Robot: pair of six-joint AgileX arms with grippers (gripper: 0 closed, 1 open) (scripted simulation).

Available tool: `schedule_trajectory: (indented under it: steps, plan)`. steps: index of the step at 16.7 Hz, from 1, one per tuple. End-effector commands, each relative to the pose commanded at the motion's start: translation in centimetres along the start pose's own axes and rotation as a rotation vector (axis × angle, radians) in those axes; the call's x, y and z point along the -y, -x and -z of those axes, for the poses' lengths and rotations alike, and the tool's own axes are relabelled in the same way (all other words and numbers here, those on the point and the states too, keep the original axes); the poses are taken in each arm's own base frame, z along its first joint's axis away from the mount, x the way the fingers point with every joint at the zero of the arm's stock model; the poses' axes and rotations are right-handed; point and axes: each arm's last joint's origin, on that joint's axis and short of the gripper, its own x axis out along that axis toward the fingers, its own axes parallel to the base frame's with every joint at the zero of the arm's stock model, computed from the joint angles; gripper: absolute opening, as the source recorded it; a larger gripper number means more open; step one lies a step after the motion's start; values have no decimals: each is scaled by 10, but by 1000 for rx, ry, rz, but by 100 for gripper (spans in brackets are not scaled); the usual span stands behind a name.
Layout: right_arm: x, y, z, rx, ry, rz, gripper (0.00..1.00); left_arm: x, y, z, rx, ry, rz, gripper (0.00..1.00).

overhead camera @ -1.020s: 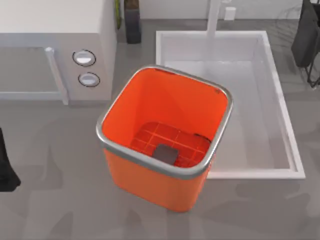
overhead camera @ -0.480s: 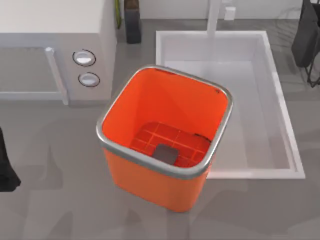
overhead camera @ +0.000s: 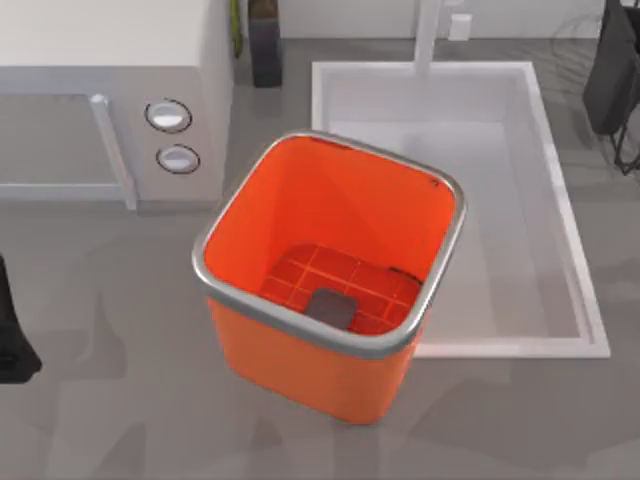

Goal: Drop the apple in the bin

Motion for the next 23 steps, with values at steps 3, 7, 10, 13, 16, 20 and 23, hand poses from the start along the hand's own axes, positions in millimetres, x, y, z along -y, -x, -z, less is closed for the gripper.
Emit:
schedule_trajectory:
  steps: [3,7,10,13,16,20,23]
  plan:
    - [3,-20,5,-1,0,0,100,0,0,0,0,0,0,100]
    - [0,-52,2,-3,0,-1,100,0,0,0,0,0,0,100]
    - [-1,-63,-4,1,-1,0,100,0,0,0,0,0,0,100]
    - [-1,-63,-4,1,-1,0,100,0,0,0,0,0,0,100]
    - [-1,-63,-4,1,-1,0,77,0,0,0,0,0,0,100]
    - [-1,-63,-4,1,-1,0,47,0,0,0,0,0,0,100]
    - [-1,-63,-4,1,-1,0,25,0,0,0,0,0,0,100]
